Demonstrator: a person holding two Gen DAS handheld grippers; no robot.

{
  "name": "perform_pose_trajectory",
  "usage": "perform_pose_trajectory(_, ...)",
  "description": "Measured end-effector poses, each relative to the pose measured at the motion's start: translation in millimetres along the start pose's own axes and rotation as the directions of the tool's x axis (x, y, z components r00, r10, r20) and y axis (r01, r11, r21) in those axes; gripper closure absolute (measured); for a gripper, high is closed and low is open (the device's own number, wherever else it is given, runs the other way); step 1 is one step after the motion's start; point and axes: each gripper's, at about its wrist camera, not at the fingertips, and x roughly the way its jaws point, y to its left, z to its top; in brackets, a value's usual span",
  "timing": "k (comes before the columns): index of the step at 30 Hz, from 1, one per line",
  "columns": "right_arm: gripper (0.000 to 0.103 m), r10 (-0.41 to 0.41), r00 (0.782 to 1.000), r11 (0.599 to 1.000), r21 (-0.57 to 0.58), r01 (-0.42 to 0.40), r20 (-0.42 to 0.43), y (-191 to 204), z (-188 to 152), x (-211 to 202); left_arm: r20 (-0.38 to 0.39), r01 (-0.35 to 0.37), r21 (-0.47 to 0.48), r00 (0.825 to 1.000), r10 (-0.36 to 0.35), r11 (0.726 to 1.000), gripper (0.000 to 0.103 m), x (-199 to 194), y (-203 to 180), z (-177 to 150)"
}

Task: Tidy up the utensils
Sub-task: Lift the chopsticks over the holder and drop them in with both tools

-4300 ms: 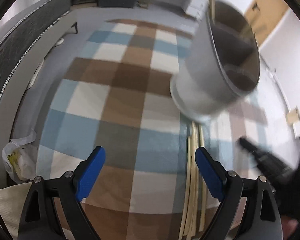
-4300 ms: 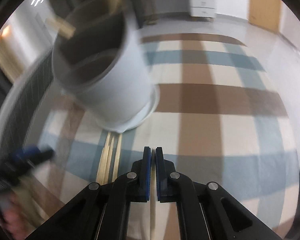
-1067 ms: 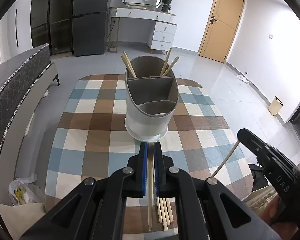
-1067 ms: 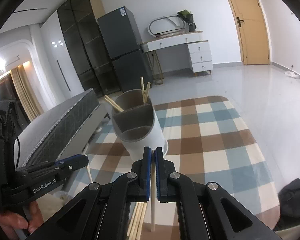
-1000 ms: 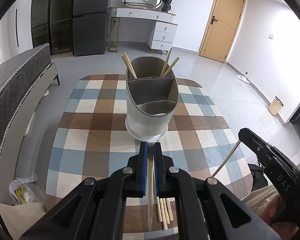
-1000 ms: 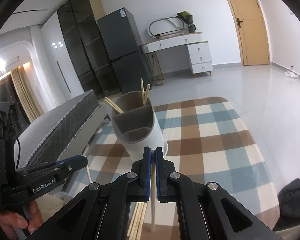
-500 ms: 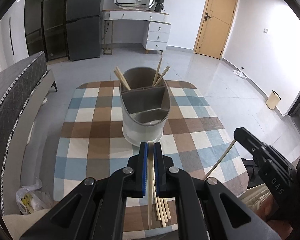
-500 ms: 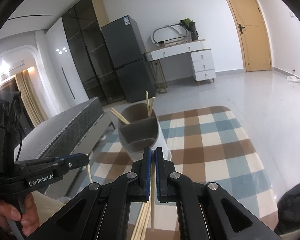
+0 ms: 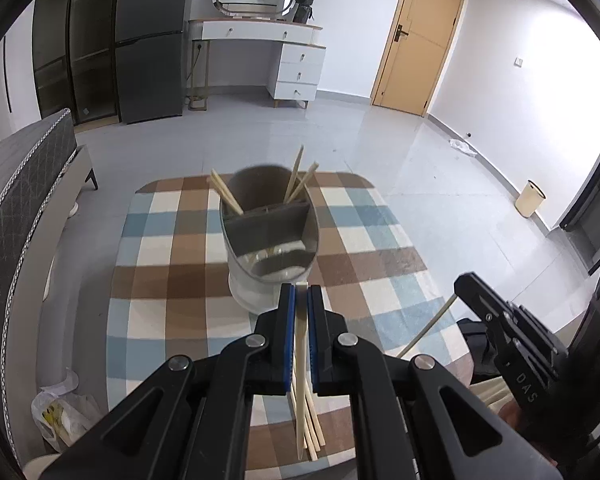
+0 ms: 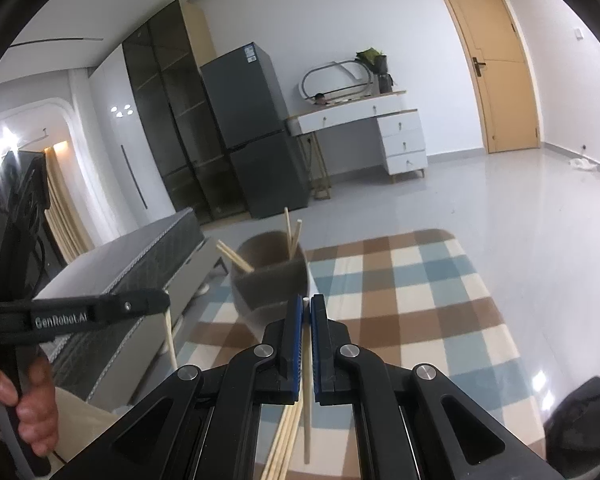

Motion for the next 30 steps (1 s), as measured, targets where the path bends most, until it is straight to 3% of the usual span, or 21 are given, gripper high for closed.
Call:
perform_pose_trajectory(6, 0.099, 0.000, 1.000, 1.000, 0.021, 0.000, -0.003, -2.2, 19.5, 8.0, 0.045, 0.029, -0.010, 0.999, -0.029, 1.000, 0.101, -14.1, 0.8, 28.9)
perform_pose_trajectory(16, 0.099, 0.038, 0.997, 0.998, -0.049, -0.035, 0.072, 16.2, 89.5, 27.0, 0.126, 0.075, -0.074, 0.990, -0.065, 0.994, 0.101, -21.8, 16.2, 83.1)
perform_pose_trajectory(25, 0.099, 0.076, 0.989, 0.994, -0.090, -0.065, 0.125, 34.7, 141.3, 63.4, 0.185, 0.048, -0.185, 0.983, -0.013, 0.982, 0.101, -6.9, 53.0, 122.6)
perform_pose_trajectory(30, 0.099, 0.088, 0.988, 0.994, -0.080, -0.078, 0.129, 38.8, 161.4, 93.5, 0.245, 0.034, -0.244, 0.969, 0.028, 0.969, 0.101, 0.2, 72.9, 137.0)
